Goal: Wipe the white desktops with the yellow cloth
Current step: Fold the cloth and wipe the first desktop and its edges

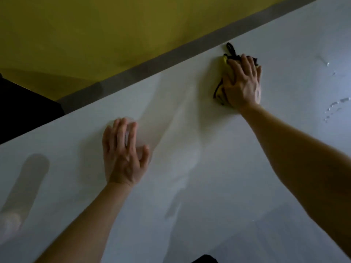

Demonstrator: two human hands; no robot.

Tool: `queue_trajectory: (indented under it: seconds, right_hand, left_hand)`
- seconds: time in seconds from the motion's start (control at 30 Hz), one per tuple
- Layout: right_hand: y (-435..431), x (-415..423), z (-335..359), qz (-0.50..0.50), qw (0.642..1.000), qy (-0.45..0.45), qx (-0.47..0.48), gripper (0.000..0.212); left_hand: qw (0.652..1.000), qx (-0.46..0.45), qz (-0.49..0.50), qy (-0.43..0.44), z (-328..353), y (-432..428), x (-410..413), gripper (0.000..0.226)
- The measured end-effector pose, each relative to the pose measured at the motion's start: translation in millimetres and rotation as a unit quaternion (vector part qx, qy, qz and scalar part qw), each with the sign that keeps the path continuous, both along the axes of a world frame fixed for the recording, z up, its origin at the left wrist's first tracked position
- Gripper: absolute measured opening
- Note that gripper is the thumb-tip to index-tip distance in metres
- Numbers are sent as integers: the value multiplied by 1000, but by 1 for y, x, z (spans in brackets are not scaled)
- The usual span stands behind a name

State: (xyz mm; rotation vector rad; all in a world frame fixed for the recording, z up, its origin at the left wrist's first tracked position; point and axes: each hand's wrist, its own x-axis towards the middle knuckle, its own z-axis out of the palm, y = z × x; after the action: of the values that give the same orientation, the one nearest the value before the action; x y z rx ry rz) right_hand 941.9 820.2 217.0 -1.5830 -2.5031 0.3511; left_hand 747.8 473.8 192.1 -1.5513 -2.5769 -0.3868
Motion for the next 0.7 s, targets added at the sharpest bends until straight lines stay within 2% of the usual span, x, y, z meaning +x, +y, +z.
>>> queue_trajectory:
  seconds: [0.07,0.1,0.17,0.23,0.3,0.37,0.47,0.53,0.6,0.67,0.7]
  right_hand:
    - [-18,-13,4,-59,998,-18,-11,68]
    - [-43,-31,6,-33,999,-23,-7,68]
    - [-101,-74,4,127,992,-11,15,65]
    - [-148,-106,2,287,958,-19,14,63]
    - [-155,-107,1,340,940,-9,6,62]
    - [-128,-76,-5,285,958,36,19,60]
    - [-77,29,-10,47,997,53,14,63]
    - [-56,101,-7,-90,996,25,-2,68]
    - [-54,123,-5,-195,981,0,-13,70]
    - [-67,89,-3,-221,975,-12,-21,72]
    - [-76,63,-1,-173,985,-8,-20,70]
  left_hand:
    - [1000,-9,-4,5,0,0,-1,71]
    - [1000,-15,-9,10,1,-1,-2,70]
    - [999,-24,-15,16,0,-2,-3,69]
    - [999,-30,-22,32,-1,-3,-3,67]
    - [998,-40,-33,47,0,-4,-2,66]
    - [996,-56,-44,52,2,0,-2,66]
    - [994,-76,-63,40,4,1,0,66]
    - [992,-67,-103,38,7,3,1,62]
    - [989,-50,-138,29,10,8,10,62]
    - [985,-31,-167,12,12,15,35,64]
    - [983,-23,-180,4,10,17,52,65]
